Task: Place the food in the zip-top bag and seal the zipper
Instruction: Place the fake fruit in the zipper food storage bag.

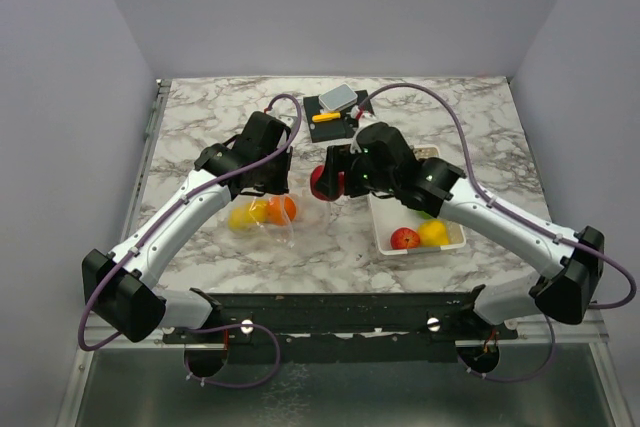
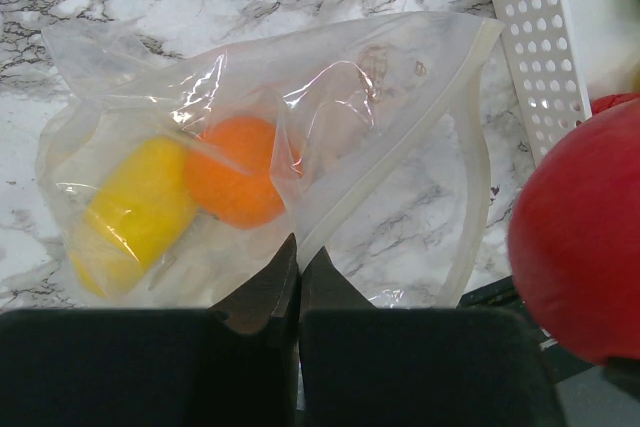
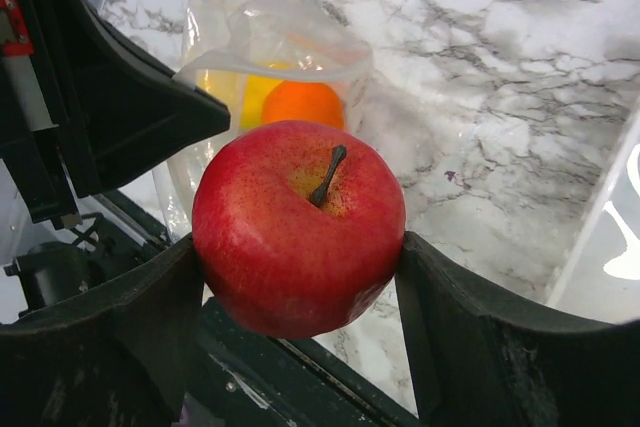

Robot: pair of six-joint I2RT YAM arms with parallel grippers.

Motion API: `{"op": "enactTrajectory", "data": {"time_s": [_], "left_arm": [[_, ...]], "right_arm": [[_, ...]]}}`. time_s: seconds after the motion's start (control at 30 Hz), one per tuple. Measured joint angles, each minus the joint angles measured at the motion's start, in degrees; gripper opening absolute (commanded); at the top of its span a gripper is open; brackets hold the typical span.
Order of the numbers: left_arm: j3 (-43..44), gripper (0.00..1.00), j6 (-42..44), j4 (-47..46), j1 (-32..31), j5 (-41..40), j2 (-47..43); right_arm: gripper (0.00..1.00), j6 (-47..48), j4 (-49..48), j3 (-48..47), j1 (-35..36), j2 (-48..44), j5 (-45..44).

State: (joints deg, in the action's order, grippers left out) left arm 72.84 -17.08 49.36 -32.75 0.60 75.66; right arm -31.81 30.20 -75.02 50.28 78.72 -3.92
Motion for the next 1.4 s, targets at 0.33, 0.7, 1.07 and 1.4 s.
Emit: {"op": "enactTrajectory", "data": {"time_s": [0.33, 0.7, 1.07, 1.4], "left_arm": [[0.00, 0.00, -0.02, 0.00, 0.00, 0.02, 0.00], [0.00, 0.00, 0.00, 0.02, 0.07, 0.02, 0.00], [0.00, 0.00, 0.00, 0.00, 0.04, 0.02, 0.00], [0.00, 0.00, 0.02, 0.00, 0.00, 0.02, 0.00]], "right_arm": [[0.46, -0.76, -1.20, -0.26, 3.98, 8.98, 0.17], [0.80, -2.80, -0.96, -6.51, 5.16, 16.87, 0.11], [0.88, -4.20, -0.57, -6.49, 5.16, 16.20, -0.35], [0.82, -5.90, -0.55, -2.80, 5.16, 7.63, -4.09]]}}
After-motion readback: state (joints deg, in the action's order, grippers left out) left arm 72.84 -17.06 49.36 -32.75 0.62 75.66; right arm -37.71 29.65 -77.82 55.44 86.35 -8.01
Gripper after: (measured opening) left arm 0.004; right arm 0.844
